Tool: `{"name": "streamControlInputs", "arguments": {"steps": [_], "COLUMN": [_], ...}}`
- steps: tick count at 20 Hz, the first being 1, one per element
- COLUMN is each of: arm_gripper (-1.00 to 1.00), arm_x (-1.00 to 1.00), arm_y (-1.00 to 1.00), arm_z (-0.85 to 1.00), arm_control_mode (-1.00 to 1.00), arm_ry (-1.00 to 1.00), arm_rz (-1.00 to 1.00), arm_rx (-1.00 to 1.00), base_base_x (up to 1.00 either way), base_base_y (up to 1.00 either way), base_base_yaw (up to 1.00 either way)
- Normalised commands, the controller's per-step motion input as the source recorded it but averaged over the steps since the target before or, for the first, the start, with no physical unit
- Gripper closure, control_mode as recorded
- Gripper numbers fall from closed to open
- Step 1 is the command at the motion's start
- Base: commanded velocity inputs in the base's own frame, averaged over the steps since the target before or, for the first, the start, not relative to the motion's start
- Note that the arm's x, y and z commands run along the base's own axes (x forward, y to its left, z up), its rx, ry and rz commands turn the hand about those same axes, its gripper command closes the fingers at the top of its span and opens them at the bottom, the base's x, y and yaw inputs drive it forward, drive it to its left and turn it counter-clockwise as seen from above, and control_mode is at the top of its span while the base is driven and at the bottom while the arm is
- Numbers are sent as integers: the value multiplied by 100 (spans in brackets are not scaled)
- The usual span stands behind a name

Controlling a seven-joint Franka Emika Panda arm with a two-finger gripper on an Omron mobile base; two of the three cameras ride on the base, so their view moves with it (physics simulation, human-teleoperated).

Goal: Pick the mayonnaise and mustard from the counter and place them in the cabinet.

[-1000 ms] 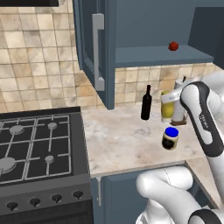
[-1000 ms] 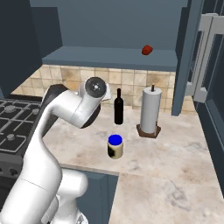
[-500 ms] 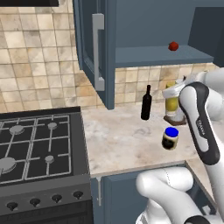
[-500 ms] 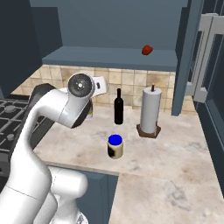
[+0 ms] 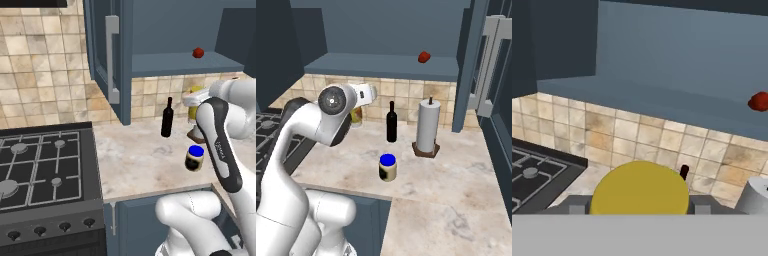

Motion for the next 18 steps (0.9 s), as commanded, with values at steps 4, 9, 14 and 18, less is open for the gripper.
{"name": "streamControlInputs", "arguments": {"steps": [4,9,14,18], "arm_gripper": [100,100,100,100], "arm_x": [0,0,0,0], "arm_y": [-3,-3,0,0], "arm_z": [60,61,38,31], "arm_control_mode": [-100,-100,-100,-100], "arm_ry": [0,0,0,-7], "arm_rz": [-1,0,0,0], "arm_rx": [4,4,0,0], "base_base_x": [0,0,0,0], "base_base_y": [0,0,0,0], "base_base_yaw": [0,0,0,0]}}
